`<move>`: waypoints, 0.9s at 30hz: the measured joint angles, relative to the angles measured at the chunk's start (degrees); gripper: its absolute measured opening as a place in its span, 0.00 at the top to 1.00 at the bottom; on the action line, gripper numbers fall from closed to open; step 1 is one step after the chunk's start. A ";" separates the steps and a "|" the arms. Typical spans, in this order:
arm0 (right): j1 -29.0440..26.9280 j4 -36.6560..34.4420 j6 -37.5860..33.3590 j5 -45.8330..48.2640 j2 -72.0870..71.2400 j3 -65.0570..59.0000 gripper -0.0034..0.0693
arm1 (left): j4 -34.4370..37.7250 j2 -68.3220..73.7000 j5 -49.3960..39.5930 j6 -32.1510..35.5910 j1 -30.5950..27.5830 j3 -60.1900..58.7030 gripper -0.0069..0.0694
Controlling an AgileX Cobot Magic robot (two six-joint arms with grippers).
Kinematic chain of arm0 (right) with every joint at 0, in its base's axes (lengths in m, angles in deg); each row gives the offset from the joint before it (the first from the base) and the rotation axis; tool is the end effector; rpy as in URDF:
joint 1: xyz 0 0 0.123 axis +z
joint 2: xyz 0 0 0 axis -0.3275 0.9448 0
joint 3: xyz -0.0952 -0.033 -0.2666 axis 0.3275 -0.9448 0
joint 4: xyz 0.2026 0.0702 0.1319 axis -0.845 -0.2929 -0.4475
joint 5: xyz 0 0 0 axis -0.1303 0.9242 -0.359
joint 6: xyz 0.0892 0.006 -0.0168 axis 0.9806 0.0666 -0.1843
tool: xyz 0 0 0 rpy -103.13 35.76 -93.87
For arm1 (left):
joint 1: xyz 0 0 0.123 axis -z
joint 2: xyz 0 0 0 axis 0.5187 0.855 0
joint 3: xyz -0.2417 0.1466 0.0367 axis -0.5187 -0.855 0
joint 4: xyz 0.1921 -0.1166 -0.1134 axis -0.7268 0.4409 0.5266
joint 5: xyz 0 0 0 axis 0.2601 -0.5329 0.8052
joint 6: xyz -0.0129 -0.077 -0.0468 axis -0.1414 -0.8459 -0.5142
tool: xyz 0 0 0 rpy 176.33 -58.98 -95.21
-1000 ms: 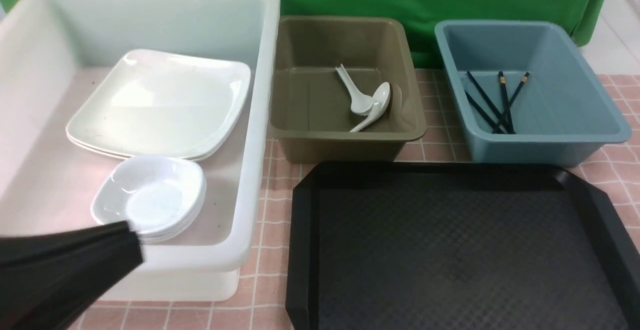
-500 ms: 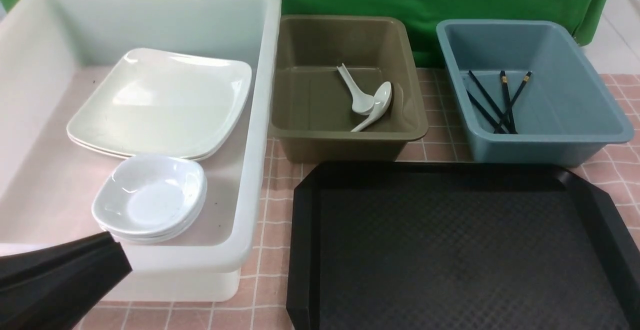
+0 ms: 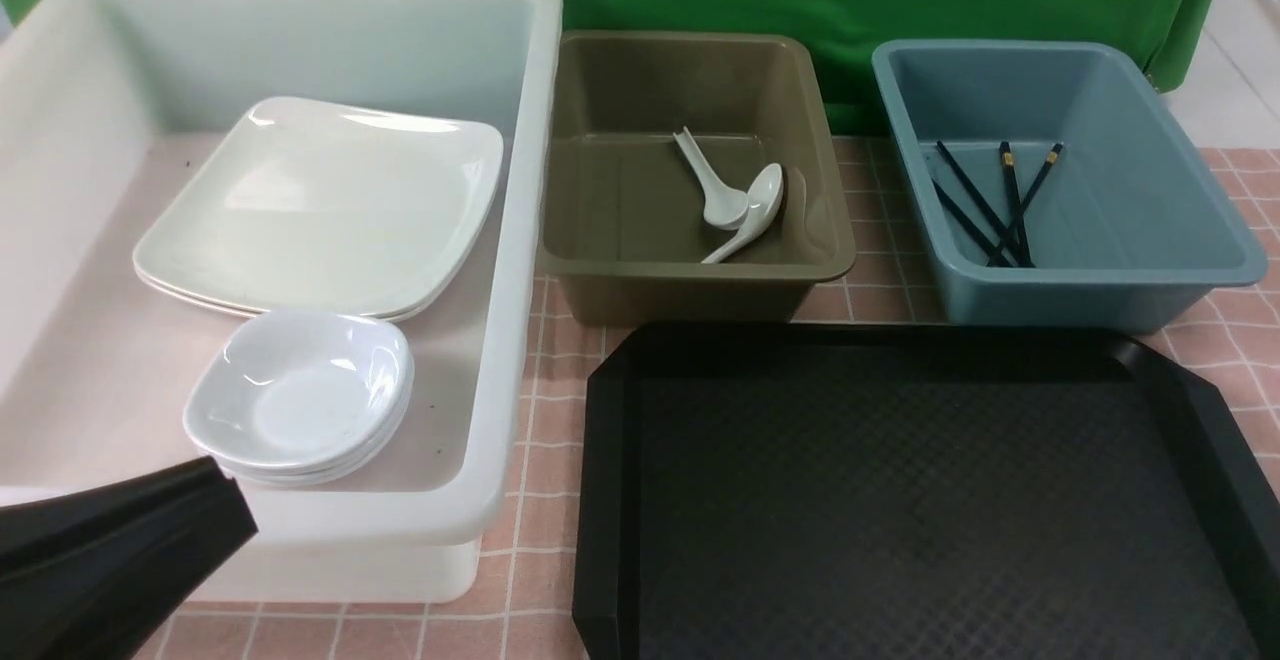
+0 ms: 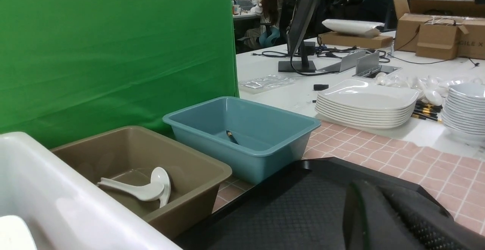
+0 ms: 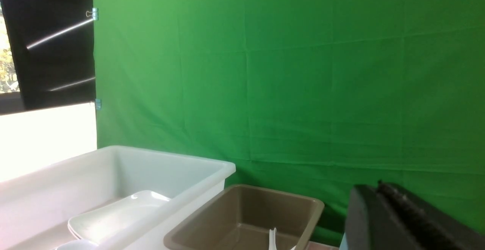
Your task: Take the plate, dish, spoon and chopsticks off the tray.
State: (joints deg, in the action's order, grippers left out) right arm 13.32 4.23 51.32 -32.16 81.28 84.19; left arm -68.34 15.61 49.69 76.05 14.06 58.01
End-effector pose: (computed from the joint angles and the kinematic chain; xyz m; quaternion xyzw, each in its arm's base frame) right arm 0.0137 0.0017 0.3595 -0.1689 0.5295 0.1553 0.8167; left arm 0.0494 -0.0509 0.3071 0.2730 0.6313 -0.2755 0.6715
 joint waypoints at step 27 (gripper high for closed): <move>0.00 -0.06 0.05 -0.17 0.00 0.00 0.76 | -0.52 -15.23 -4.33 -1.48 -46.30 -21.21 0.91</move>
State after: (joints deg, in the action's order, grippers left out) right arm 13.32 4.17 51.37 -32.33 81.28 84.19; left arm -68.86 0.37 45.36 74.56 -32.24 36.80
